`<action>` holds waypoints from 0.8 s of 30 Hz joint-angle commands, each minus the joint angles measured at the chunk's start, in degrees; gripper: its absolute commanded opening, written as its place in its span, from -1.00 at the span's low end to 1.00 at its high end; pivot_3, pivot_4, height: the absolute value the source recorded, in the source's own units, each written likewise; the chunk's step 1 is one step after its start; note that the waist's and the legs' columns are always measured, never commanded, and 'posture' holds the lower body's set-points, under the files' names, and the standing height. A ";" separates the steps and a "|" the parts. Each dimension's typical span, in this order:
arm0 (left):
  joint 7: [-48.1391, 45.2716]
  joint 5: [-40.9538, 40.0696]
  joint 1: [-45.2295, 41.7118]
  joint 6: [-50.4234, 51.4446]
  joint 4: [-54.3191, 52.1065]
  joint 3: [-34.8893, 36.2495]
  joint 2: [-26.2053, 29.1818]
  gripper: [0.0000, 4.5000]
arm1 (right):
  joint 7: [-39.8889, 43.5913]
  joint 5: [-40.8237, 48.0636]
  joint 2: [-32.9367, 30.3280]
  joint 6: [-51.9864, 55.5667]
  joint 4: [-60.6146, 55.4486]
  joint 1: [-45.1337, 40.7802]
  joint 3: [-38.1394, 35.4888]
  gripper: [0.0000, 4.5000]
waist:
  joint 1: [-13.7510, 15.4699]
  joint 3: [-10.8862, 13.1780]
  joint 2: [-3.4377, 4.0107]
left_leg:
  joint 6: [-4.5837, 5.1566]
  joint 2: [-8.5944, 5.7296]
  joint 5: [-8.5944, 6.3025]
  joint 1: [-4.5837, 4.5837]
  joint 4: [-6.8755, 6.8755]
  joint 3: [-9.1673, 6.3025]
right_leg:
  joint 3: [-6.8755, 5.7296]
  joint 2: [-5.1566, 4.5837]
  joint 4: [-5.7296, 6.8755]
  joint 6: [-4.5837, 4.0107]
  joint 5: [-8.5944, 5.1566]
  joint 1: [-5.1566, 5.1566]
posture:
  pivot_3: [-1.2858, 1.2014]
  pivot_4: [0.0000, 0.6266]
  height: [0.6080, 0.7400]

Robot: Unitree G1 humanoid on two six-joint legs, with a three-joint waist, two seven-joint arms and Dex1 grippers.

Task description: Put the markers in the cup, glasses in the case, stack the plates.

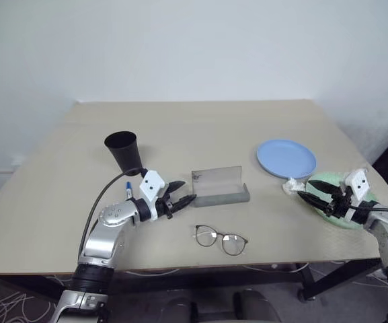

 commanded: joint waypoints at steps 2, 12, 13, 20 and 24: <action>0.09 -0.42 -0.54 -0.80 -1.80 0.82 0.52 0.23 | -2.40 -1.82 -1.71 3.49 -4.65 -0.19 0.53 0.19 | 0.01 0.00 0.00 | 0.00 0.01 0.00 -0.01 0.00 -0.01 | 0.00 0.00 0.01 0.00 0.00 -0.01 | 0.03 -1.00 0.88; 0.31 0.27 -1.68 -1.79 -0.15 0.27 0.12 0.23 | -9.54 -8.13 -3.04 8.97 -2.58 -2.95 2.54 0.19 | 0.00 0.00 0.00 | -0.01 -0.02 0.00 -0.01 0.00 0.01 | 0.00 0.00 0.00 0.00 0.00 -0.01 | 0.03 -1.00 0.88; 0.36 0.23 -1.66 -1.81 -0.12 0.29 0.01 0.23 | -9.47 -7.91 -3.03 10.39 -2.94 -2.79 2.63 0.19 | 0.00 0.00 0.00 | 0.00 -0.02 0.00 -0.02 0.00 0.00 | -0.01 0.01 0.00 0.00 0.00 -0.01 | 0.03 -1.00 0.88; 0.58 0.29 -1.41 -2.05 -0.03 0.03 -0.55 0.23 | -12.25 -11.01 -3.37 19.69 -6.19 -2.53 5.45 0.19 | 0.00 0.00 0.00 | 0.09 -0.03 0.05 -0.04 0.00 -0.01 | -0.01 0.00 -0.01 0.00 0.00 -0.02 | 0.03 -1.00 0.88; 0.42 0.15 -1.46 -2.01 -0.33 -0.10 -0.75 0.23 | -14.81 -11.36 -2.93 26.87 -10.05 -2.56 5.96 0.19 | 0.00 0.00 0.00 | 0.01 -0.02 0.01 -0.03 0.01 0.00 | 0.00 0.00 -0.01 0.00 0.00 -0.01 | 0.03 -1.00 0.88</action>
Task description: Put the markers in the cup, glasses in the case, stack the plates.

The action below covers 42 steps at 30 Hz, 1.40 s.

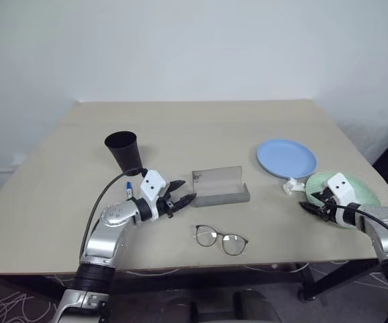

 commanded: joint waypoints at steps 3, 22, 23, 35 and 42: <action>-0.59 -0.52 -1.28 -0.78 -1.59 -0.25 -0.34 0.23 | -3.33 -1.25 -0.91 8.46 -7.58 -0.38 0.65 0.19 | -0.01 0.00 0.00 | -0.01 0.01 0.00 0.00 0.00 0.00 | 0.00 0.01 0.00 0.00 0.00 -0.01 | 0.03 -1.00 0.88; -8.56 -5.57 0.66 6.49 -10.69 -3.66 1.86 0.24 | -6.29 -3.21 -2.36 14.86 -9.83 -2.70 2.67 -0.99 | -0.20 0.00 -0.30 | -0.02 0.48 -0.01 0.08 0.07 0.25 | -0.02 -0.01 -0.07 0.00 -0.01 -0.02 | 0.03 -1.00 0.88; -8.35 -5.47 0.55 6.50 -10.66 -3.69 1.76 0.24 | -6.33 -3.35 -2.56 14.75 -9.65 -2.95 2.70 -0.99 | -0.20 0.00 -0.30 | -0.03 0.52 -0.01 0.07 0.08 0.28 | -0.04 0.00 -0.07 0.00 -0.01 -0.02 | 0.03 -1.00 0.88; -7.58 -4.77 -0.84 5.79 -9.60 -5.07 0.24 0.24 | -11.85 -9.71 -5.26 8.20 6.12 -14.07 4.35 -0.99 | -0.17 0.02 -0.27 | -0.02 0.59 -0.03 -0.02 0.04 0.55 | -0.04 -0.04 -0.13 -0.01 0.00 -0.21 | 0.03 -1.00 0.88; -7.86 -4.71 -1.49 5.76 -9.30 -5.28 0.17 0.24 | -12.94 -11.04 -3.20 -4.31 18.40 -24.63 5.48 -0.99 | -0.36 0.05 -0.19 | 0.18 0.32 0.08 0.04 -0.12 0.56 | 0.00 0.10 -0.11 -0.02 0.00 -0.25 | 0.03 -1.00 0.88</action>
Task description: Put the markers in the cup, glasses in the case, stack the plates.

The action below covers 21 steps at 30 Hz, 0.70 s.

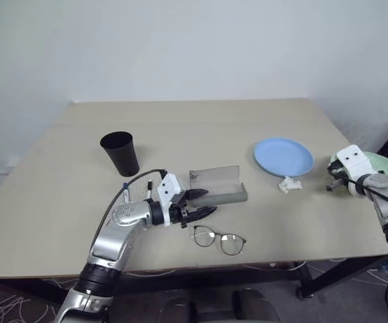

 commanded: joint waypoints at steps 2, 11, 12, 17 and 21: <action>-0.04 -0.01 -1.82 -0.53 -0.77 -0.02 0.06 0.24 | 1.78 -0.71 2.03 -10.50 5.82 -8.16 0.65 -0.99 | -0.07 0.01 0.02 | 0.02 -0.10 0.01 0.02 -0.03 -0.02 | 0.04 0.00 0.04 0.00 0.00 -0.01 | 0.03 -1.00 0.88; 0.36 0.89 -4.63 -1.15 1.61 -0.83 -0.83 0.24 | 10.82 -1.39 9.11 -27.05 21.26 -18.18 4.01 -0.99 | 0.06 0.01 0.03 | 0.08 -0.27 0.02 -0.01 -0.03 -0.16 | 0.10 -0.05 0.01 0.00 0.00 0.07 | 0.03 -1.00 0.88; 0.29 0.95 -4.86 -1.29 1.98 -0.84 -0.90 0.24 | 11.09 -1.58 9.61 -28.00 22.83 -18.96 4.18 -0.99 | 0.08 0.01 0.03 | 0.09 -0.29 0.01 -0.02 -0.03 -0.20 | 0.10 -0.04 0.01 0.00 0.00 0.09 | 0.03 -1.00 0.88; 0.68 1.46 -5.72 -1.91 2.83 -1.20 -1.65 0.24 | 12.06 -1.90 13.36 -33.03 32.67 -23.29 4.42 -0.99 | 0.03 0.01 0.05 | 0.11 -0.37 0.00 -0.07 -0.04 -0.37 | 0.13 -0.03 0.04 -0.01 0.01 0.09 | 0.03 -1.00 0.88; 2.87 2.80 -6.28 -3.14 3.71 -0.70 -2.26 0.24 | 12.88 -2.82 14.82 -34.49 36.72 -24.49 4.69 -0.99 | 0.02 0.00 0.08 | 0.11 -0.37 0.00 -0.03 -0.04 -0.42 | 0.12 -0.01 0.08 -0.02 0.01 0.14 | 0.03 -1.00 0.88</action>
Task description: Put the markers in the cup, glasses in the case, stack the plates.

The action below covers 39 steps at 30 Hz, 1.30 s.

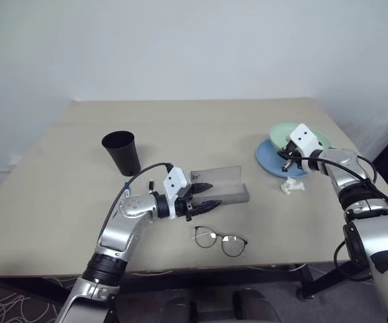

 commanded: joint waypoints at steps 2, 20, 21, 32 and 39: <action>4.11 2.68 -2.34 -3.06 1.40 1.21 -0.90 0.24 | 0.47 -1.41 0.40 -2.47 2.38 -2.41 -0.12 -0.99 | 0.03 -0.01 0.02 | 0.00 -0.01 0.00 0.02 0.00 0.00 | 0.01 0.00 0.02 0.00 0.00 0.01 | 0.03 -1.00 0.88; 5.76 3.45 -3.44 -5.24 4.10 1.40 -1.93 0.24 | -0.09 -3.14 2.04 -4.17 4.80 -2.16 -1.07 -0.35 | 0.00 -0.02 0.07 | 0.00 -0.07 0.01 0.03 0.01 -0.05 | 0.04 -0.01 0.03 0.00 0.00 0.05 | 0.03 -1.00 0.88; 5.78 3.47 -3.49 -5.26 4.17 1.38 -1.98 0.24 | -0.17 -3.08 2.04 -4.26 4.81 -2.15 -1.17 -0.21 | 0.00 -0.02 0.07 | 0.00 -0.08 0.01 0.03 0.01 -0.06 | 0.04 -0.01 0.03 0.00 0.00 0.06 | 0.03 -1.00 0.88; 6.01 3.45 -3.30 -5.16 3.78 1.31 -2.41 0.24 | 6.52 -0.32 -0.63 -6.68 -0.24 -1.90 -3.85 -0.07 | -0.01 -0.02 0.09 | 0.00 -0.09 0.01 0.03 0.01 -0.07 | 0.06 -0.01 0.04 0.01 0.01 0.07 | 0.03 -1.00 0.88; 5.97 3.26 -3.03 -5.31 3.81 1.28 -2.55 0.24 | 22.36 2.09 -7.34 -2.02 -13.92 6.56 -2.96 -0.07 | 0.16 -0.03 0.08 | 0.01 -0.13 0.01 0.01 0.02 -0.20 | 0.02 -0.02 0.00 0.03 -0.01 0.13 | 0.03 -1.00 0.88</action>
